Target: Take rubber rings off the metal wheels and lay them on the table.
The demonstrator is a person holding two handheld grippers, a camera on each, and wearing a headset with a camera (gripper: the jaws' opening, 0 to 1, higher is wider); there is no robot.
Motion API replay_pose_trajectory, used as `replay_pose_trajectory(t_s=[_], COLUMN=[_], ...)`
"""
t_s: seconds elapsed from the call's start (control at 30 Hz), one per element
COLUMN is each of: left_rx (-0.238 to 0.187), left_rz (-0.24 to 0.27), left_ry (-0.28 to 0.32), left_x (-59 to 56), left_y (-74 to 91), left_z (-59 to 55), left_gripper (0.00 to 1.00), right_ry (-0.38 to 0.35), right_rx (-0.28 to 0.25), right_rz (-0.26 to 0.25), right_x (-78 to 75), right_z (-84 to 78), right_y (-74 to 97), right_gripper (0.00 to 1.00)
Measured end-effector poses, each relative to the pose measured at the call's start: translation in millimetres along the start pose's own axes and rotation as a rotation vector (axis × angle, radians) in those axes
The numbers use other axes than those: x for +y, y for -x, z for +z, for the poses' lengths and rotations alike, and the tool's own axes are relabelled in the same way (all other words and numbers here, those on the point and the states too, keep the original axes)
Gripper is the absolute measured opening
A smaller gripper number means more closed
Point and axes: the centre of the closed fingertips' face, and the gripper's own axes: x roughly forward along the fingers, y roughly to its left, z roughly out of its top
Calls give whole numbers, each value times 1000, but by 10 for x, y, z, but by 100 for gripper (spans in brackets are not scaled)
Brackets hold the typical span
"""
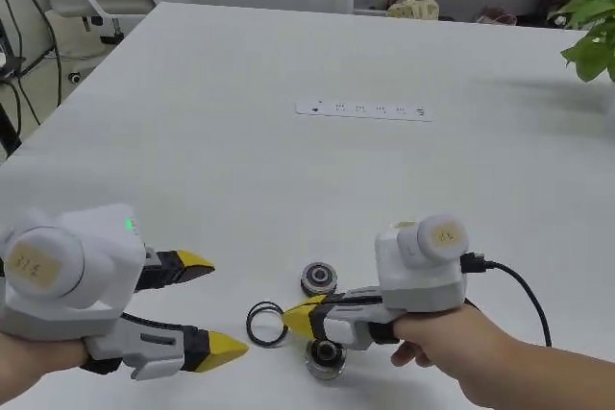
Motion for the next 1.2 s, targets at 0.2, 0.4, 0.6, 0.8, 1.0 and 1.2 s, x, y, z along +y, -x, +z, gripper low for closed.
replay_pose_trajectory(t_s=[0.2,0.4,0.6,0.8,1.0,1.2], left_rx=[8,15,14,13,14,11], left_rz=[-1,-5,-6,-5,-3,-2], left_ry=[-3,-2,-2,-2,-5,-13], left_x=[-7,-11,-15,-6,1,11], left_y=[-2,-10,-15,-4,2,-4], left_z=[-20,-44,-43,-26,-5,38], left_gripper=[54,54,54,54,54,54], right_ry=[11,31,46,70,92,104], right_rx=[9,15,13,14,-3,-20], right_rz=[-13,-32,-37,-34,-41,-53], right_x=[-35,-80,-86,-60,-63,-89], right_z=[-24,-41,-34,-21,38,89], right_y=[-33,-31,-29,-20,9,49], right_gripper=[0,0,2,5,9,12])
